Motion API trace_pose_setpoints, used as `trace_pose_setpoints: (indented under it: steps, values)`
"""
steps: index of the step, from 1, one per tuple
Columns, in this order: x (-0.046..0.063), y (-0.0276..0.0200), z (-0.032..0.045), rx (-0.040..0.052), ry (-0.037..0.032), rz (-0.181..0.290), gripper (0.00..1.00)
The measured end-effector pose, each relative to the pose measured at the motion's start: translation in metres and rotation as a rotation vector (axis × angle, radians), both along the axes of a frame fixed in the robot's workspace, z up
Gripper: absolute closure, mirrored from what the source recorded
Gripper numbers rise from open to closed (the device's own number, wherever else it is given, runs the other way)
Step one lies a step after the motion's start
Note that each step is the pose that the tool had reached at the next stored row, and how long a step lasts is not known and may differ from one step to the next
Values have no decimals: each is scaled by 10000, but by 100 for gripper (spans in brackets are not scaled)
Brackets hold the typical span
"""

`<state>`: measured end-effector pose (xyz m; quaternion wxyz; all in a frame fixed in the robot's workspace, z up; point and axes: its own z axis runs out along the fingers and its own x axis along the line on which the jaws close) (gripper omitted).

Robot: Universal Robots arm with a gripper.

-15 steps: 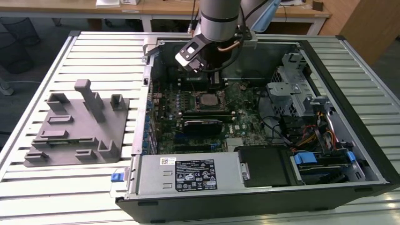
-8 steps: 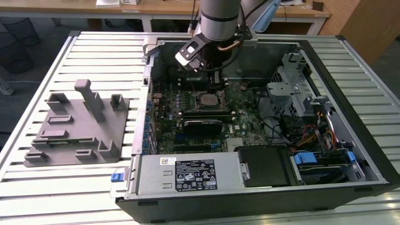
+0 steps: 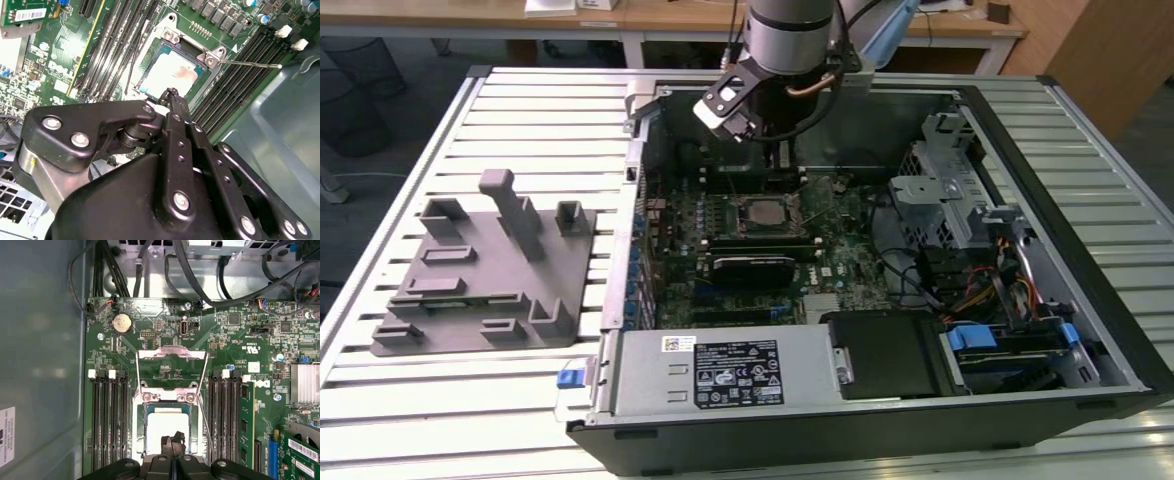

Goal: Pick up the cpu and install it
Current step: 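Close the cpu cover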

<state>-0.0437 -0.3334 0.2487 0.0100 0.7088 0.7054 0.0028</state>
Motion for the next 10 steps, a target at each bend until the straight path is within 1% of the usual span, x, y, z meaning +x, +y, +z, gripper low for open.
trace_pose_setpoints:
  steps: [5,10]
  values:
    - [0,0,41,0,0,0,89]
    - [0,0,46,2,0,1,89]
